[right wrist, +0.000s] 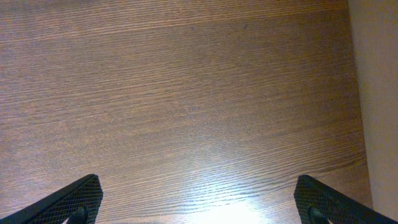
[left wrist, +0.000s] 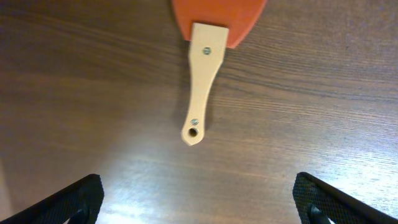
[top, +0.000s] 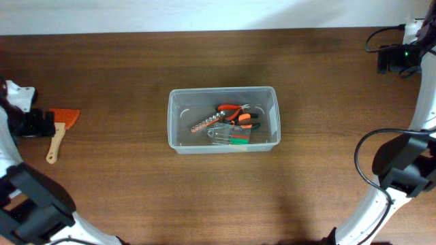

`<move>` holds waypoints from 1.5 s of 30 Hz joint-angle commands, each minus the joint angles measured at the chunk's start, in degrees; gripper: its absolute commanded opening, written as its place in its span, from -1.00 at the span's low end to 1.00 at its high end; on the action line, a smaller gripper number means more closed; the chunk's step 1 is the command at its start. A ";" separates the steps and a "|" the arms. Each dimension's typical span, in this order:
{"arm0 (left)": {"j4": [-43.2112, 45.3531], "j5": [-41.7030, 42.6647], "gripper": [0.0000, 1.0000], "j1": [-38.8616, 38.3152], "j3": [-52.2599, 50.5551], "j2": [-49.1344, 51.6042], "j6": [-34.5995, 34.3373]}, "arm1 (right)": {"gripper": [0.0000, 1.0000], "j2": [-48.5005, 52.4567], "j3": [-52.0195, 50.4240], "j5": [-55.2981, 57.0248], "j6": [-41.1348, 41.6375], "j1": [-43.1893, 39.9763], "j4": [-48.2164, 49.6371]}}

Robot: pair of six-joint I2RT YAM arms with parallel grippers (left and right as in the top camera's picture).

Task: Pack container
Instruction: 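Lower the left gripper and grasp the scraper's wooden handle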

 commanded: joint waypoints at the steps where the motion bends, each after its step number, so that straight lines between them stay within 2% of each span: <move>1: 0.33 1.66 0.98 -0.35 -0.22 4.35 1.95 | 0.97 -0.48 0.07 -0.26 0.02 -0.37 0.15; 6: 1.07 1.60 0.98 -0.35 -0.22 9.09 2.05 | 0.97 -0.48 0.07 -0.26 0.02 -0.37 0.15; 17: 1.64 0.33 0.99 -0.35 -0.22 11.58 9.35 | 0.97 -0.48 0.07 -0.26 0.04 -0.37 0.15; 25: 3.80 -0.74 0.99 -0.31 -0.22 12.37 9.03 | 0.97 -0.48 0.07 -0.26 0.04 -0.37 0.15; 32: 3.32 -0.94 0.99 -0.35 -0.22 15.32 5.31 | 0.97 -0.48 0.07 -0.26 0.02 -0.37 0.15; 45: 5.33 -0.87 0.98 0.02 -0.22 16.04 5.33 | 0.97 -0.48 0.07 -0.26 0.04 -0.37 0.15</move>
